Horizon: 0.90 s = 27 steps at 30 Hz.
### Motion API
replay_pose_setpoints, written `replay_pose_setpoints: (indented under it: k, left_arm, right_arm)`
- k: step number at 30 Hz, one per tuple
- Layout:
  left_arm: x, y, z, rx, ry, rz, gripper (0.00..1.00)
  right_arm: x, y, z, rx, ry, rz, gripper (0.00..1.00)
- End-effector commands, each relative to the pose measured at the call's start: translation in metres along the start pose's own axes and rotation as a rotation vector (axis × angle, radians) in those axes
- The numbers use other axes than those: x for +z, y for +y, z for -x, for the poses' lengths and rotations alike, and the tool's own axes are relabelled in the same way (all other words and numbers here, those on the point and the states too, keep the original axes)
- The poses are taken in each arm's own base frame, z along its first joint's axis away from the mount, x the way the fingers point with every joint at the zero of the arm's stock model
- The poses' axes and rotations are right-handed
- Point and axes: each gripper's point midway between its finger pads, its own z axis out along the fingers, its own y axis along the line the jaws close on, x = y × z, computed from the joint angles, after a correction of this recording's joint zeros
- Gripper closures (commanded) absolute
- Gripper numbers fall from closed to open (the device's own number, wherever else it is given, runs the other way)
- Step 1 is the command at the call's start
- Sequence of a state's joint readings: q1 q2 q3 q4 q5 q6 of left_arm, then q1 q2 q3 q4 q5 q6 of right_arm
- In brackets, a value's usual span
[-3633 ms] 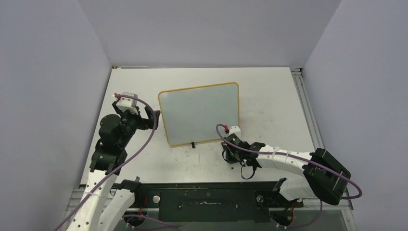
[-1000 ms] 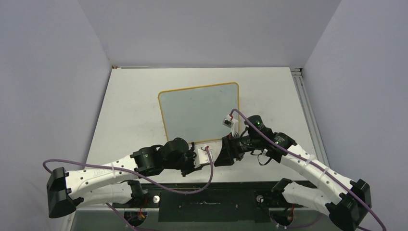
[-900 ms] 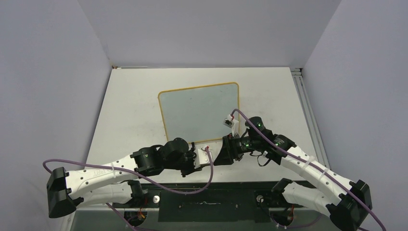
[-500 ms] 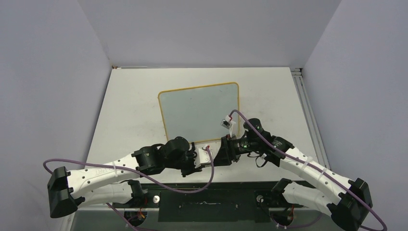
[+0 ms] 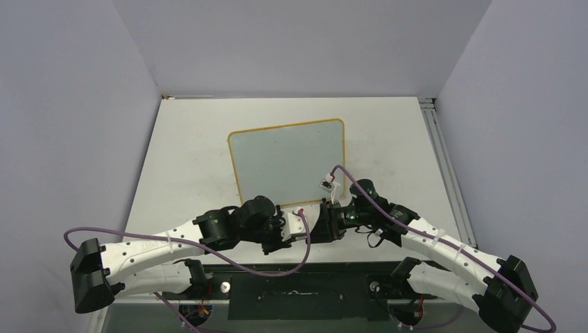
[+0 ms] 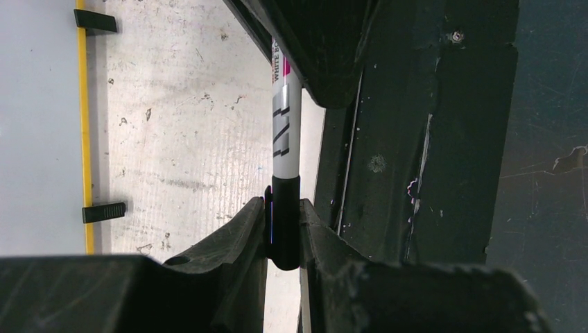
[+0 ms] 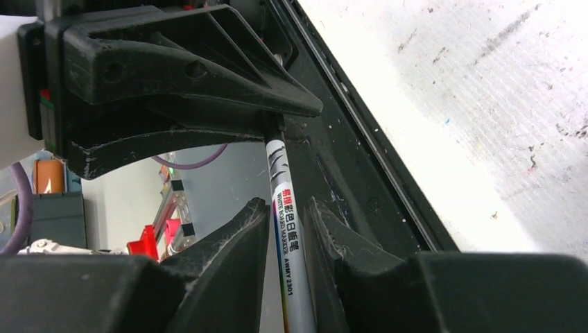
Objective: Write a sentence on the whiteboard
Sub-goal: Open the whiteboard marker at the center of the board.
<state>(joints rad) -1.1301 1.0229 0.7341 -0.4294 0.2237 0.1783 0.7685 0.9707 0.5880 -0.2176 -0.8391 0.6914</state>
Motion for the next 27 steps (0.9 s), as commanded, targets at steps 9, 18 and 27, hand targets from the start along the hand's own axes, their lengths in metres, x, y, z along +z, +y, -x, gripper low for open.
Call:
replay_pose_setpoints:
  k: [9, 18, 27]
  left_arm:
    - [-0.003, 0.004, 0.029, 0.008, -0.101, 0.006, 1.0]
    - [-0.009, 0.031, 0.02, 0.032, -0.107, 0.173, 1.0]
    - [-0.02, 0.065, -0.001, 0.069, -0.08, 0.375, 1.0]
  right_arm:
    - [-0.011, 0.031, 0.027, -0.073, -0.215, 0.122, 0.92]
    - [-0.033, 0.035, 0.046, -0.223, -0.329, 0.033, 0.95]
    - [-0.059, 0.033, 0.068, -0.459, -0.297, -0.17, 0.95]
